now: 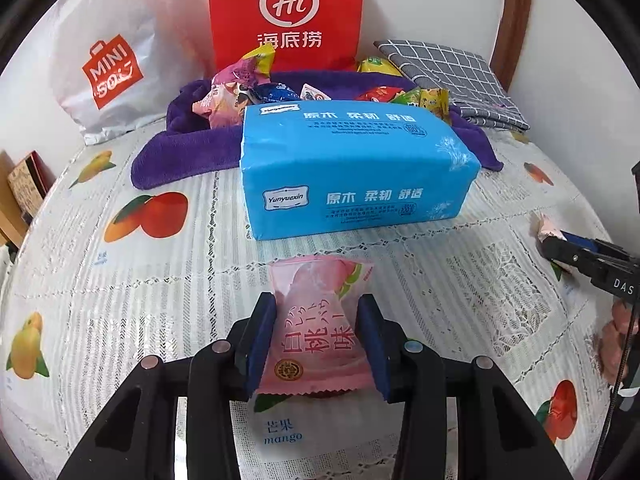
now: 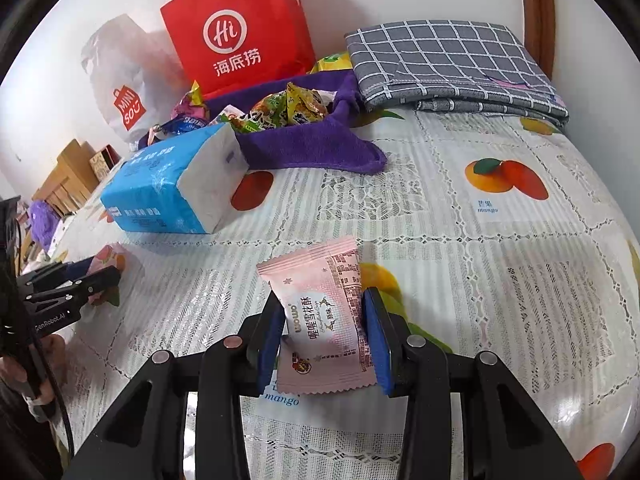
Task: Organize snacks
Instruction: 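Lift and carry both pink packets toward the purple towel with both tools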
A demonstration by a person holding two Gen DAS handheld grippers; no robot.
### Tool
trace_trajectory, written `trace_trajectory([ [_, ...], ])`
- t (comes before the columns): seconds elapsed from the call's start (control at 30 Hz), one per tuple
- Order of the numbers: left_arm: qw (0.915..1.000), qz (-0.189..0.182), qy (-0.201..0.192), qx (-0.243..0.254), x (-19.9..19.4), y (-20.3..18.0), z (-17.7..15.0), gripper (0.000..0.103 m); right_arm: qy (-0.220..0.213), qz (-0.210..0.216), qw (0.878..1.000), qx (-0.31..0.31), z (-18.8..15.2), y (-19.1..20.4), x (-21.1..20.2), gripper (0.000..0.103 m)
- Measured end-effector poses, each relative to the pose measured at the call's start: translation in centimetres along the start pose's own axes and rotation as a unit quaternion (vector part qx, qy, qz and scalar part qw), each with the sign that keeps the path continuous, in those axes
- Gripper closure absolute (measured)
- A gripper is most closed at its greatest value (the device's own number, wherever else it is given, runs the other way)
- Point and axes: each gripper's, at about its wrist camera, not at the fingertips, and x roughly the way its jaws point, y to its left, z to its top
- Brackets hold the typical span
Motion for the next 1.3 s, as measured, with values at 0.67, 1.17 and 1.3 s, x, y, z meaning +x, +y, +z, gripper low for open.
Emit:
trace_trajectory([
  [0.67,0.9999,-0.005,0.012,0.004,-0.5,0.0,0.0,0.065,-0.002,-0.044,0.999,0.014,-0.4,0.7,-0.5,0.066],
  [1.17,0.9984,-0.022,-0.046,-0.024,-8.3,2.2,4.9,0.065,-0.041,-0.011,0.998,0.041,3.9,6.9,-7.4,0.066],
  [1.3,0.9978,-0.019,-0.06,-0.02,-9.3,2.2,6.6,0.065,-0.053,-0.015,0.998,0.028,6.1,8.3,-8.2,0.066],
])
